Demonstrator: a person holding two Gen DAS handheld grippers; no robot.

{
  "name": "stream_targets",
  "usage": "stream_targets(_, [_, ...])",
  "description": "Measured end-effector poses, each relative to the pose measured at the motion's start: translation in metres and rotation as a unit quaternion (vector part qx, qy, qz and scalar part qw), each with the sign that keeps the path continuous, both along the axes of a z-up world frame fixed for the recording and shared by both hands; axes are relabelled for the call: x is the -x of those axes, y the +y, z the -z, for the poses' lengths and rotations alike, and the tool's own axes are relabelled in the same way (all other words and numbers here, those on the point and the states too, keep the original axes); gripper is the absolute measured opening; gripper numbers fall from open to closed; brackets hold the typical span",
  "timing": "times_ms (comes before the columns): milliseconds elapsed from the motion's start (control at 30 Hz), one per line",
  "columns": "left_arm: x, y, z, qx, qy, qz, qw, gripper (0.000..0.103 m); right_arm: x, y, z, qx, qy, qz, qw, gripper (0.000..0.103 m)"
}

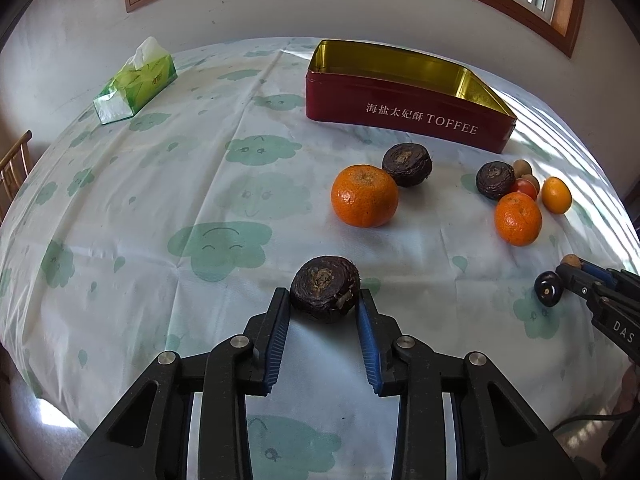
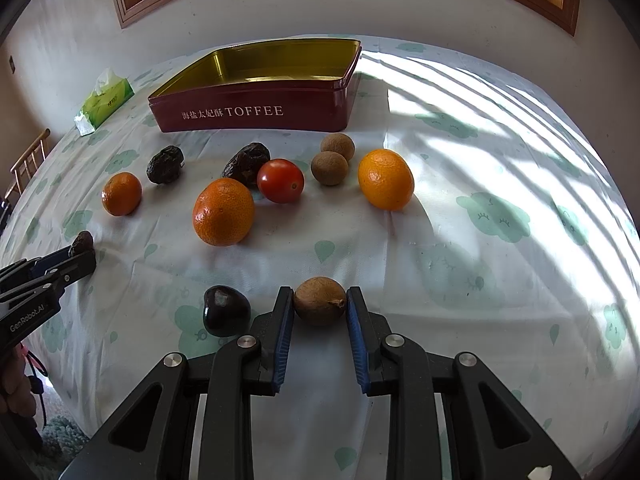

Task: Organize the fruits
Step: 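Carry dark brown fruit in left tool over tin while right tool carries kiwi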

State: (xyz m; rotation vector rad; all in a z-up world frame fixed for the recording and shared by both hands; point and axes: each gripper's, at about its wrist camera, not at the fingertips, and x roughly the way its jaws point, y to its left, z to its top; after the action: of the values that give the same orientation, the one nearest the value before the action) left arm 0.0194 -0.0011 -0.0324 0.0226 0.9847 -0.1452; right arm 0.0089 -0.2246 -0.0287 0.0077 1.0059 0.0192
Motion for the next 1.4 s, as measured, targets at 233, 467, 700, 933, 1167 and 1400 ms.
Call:
stream_targets(233, [0.000,-0.001,-0.001,0.000,-0.003,0.001,1.0000,0.034,0.000,0.000,0.000,-0.001,0.000,0.000,1.000,0.025])
stream_targets(467, [0.001,0.000,-0.006,0.004,-0.010,0.002,0.9999,0.034,0.000,0.000,-0.002,-0.001,0.000,0.002,1.000,0.025])
stream_targets(700, [0.001,0.002,-0.011,0.009,-0.019,0.003,0.9998,0.034,0.002,-0.001,-0.008,0.000,-0.008,0.002,1.000,0.024])
stream_targets(933, [-0.004,0.002,-0.022,0.010,-0.037,0.008,0.9992,0.034,-0.002,-0.003,-0.018,-0.002,-0.017,0.002,1.000,0.024])
stream_targets(1167, [-0.015,0.005,-0.037,0.016,-0.055,0.014,0.9983,0.034,-0.016,-0.006,-0.036,-0.002,-0.037,0.003,0.999,0.024])
stream_targets(1400, [-0.038,0.002,-0.059,0.023,-0.084,0.026,0.9958,0.034,-0.037,-0.001,-0.055,0.003,-0.059,-0.007,0.998,0.024])
